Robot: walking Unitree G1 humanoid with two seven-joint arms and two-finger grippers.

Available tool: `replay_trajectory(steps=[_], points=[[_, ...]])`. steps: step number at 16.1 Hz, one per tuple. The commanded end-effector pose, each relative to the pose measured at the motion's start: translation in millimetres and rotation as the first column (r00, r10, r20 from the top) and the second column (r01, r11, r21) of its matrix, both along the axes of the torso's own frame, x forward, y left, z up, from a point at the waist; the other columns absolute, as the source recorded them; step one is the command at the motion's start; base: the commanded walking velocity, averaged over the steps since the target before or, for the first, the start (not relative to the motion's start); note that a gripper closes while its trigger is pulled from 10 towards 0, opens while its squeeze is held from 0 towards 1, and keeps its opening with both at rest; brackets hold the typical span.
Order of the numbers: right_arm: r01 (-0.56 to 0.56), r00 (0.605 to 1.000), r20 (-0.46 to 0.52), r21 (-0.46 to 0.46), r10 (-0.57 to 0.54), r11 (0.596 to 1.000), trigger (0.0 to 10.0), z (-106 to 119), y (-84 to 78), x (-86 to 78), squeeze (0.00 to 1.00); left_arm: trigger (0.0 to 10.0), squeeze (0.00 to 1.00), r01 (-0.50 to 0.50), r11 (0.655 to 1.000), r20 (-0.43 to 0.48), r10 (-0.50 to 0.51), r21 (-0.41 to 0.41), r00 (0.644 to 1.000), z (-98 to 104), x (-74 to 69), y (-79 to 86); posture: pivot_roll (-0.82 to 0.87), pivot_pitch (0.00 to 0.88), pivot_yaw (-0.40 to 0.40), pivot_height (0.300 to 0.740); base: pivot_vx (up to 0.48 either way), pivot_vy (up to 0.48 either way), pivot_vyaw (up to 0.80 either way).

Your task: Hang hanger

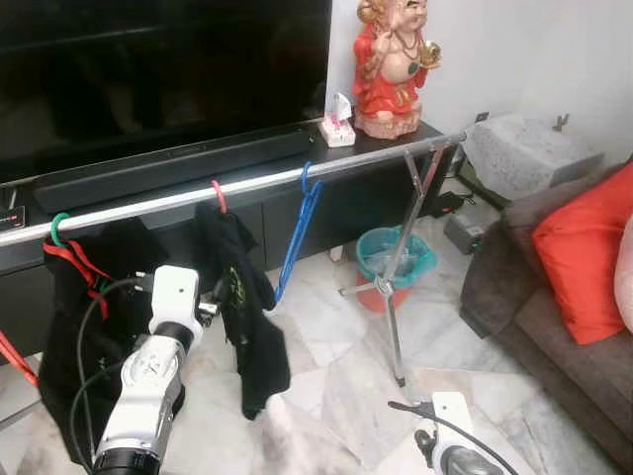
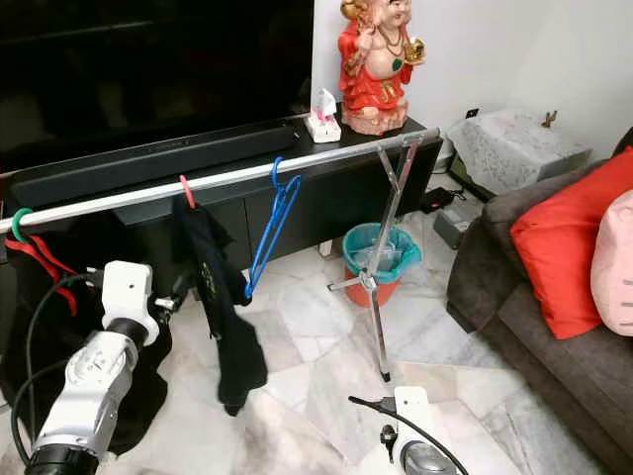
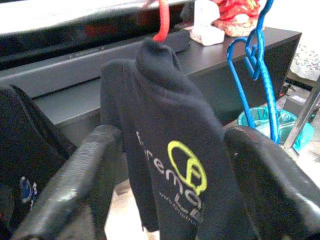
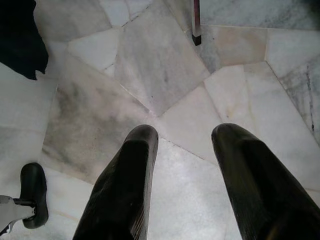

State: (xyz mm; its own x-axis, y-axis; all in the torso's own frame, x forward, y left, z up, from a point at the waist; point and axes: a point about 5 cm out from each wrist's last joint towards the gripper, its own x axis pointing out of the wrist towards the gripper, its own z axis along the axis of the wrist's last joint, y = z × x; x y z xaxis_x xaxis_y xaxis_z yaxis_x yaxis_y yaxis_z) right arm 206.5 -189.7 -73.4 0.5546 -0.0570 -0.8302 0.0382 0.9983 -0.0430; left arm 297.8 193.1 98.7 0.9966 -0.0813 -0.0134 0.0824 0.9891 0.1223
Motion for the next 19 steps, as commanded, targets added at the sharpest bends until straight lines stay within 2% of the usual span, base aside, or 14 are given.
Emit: replay_trajectory(steps=[1, 2, 6, 19], points=[[0.014, 1.0, 0.003, 0.001, -0.014, 1.0, 10.0, 0, -1.2, -0.7, 0.0, 10.0, 0.0, 0.008, 1.0, 0.01, -0.008, 0.001, 1.0, 0, -1.0, -2.7, 0.09, 0.0, -0.05, 0.74, 0.0, 0.0, 0.0], [0.015, 1.0, 0.003, 0.001, -0.015, 1.0, 10.0, 0, -1.5, -0.4, 0.0, 10.0, 0.0, -0.002, 1.0, 0.025, 0.001, 0.009, 1.0, 3, -5.5, -3.1, 0.09, 0.0, -0.052, 0.74, 0.0, 0.0, 0.0], [0.013, 1.0, 0.01, 0.003, -0.013, 1.0, 10.0, 1, -1.8, 0.8, 0.0, 10.0, 0.0, -0.036, 0.999, 0.033, 0.036, 0.004, 0.999, 5, -8.3, 3.0, 0.09, 0.012, -0.058, 0.74, 0.0, 0.0, 0.0], [0.021, 1.0, 0.009, 0.005, -0.021, 1.0, 10.0, 0, -0.7, -1.0, 0.0, 10.0, 0.0, -0.029, 0.999, 0.059, 0.032, -0.045, 0.998, 15, -5.4, 1.4, 0.1, 0.0, -0.051, 0.74, 0.019, 0.0, 0.0]])
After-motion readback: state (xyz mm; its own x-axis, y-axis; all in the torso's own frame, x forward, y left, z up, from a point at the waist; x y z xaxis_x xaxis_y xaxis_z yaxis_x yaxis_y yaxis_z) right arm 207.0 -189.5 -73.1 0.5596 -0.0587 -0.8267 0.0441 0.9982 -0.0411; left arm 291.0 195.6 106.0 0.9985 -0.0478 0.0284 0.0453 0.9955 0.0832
